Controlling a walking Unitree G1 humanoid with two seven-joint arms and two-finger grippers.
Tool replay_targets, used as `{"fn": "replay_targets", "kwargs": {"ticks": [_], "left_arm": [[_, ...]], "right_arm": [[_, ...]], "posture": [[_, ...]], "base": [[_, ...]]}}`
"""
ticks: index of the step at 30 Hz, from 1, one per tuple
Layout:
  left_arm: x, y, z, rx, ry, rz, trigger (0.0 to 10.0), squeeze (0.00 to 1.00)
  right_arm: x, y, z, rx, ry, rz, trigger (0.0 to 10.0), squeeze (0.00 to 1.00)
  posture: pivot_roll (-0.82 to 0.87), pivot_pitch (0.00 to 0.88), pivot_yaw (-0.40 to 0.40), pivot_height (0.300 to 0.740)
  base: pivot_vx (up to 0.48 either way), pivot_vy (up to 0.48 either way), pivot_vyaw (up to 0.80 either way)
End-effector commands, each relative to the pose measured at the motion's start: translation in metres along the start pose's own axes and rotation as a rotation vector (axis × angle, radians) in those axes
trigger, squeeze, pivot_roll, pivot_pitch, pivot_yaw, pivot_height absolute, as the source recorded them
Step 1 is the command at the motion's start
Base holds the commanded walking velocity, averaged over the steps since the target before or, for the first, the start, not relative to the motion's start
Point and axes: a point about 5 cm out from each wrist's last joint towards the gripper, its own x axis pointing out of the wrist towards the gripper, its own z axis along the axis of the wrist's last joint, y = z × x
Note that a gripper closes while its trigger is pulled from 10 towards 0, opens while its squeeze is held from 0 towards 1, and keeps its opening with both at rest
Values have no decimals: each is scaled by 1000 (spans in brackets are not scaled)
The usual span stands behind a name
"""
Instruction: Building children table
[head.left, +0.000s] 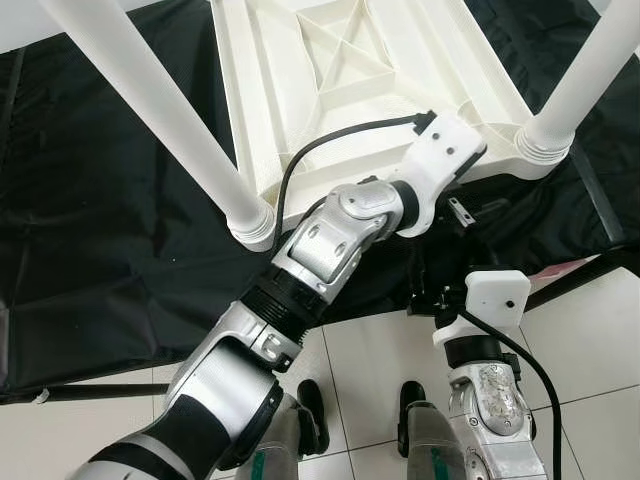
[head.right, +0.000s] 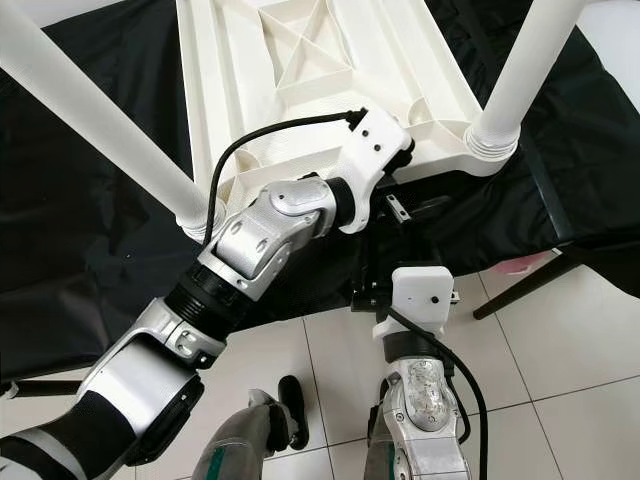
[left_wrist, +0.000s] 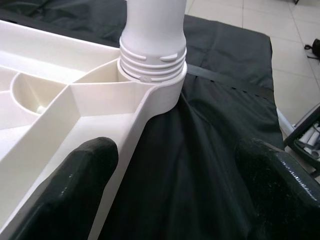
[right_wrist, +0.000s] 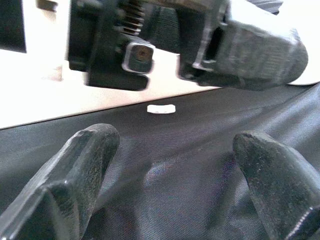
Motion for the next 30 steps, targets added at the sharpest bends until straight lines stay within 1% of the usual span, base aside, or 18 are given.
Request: {"fn": "replay_targets", "kwargs": {"ticks": [1,4,8,14,23,25,30], "left_arm": [[3,-8,-3,17,17,-96,10000,0],[10,-4,-1,10,27,-41,10000,0],[12,-3,-1,10,32,-27,10000,0],[20,1,-1,1,64,43,10000,0],[25,6,0,18,85,100,10000,0],[27,9,-2,30,113,135,10000,0],[29,10,-6,39,145,154,10000,0]], "right_arm": [[-4,2,1,6,-2,-2,10000,0],[-4,2,2,6,-4,-8,10000,0],[-4,2,3,6,-4,-8,10000,0],[-5,2,3,7,-3,-12,10000,0],[-6,3,3,11,-3,-16,10000,0],[-6,5,3,14,-1,-15,10000,0],[-6,6,2,18,0,-13,10000,0]], "posture": [[-214,346,210,740],[-215,349,213,740],[-215,349,213,740],[-217,355,217,740],[-214,354,223,740],[-213,351,225,740],[-213,347,228,740]], "base": [[0,0,0],[0,0,0],[0,0,0],[0,0,0],[0,0,0],[0,0,0],[0,0,0]]}}
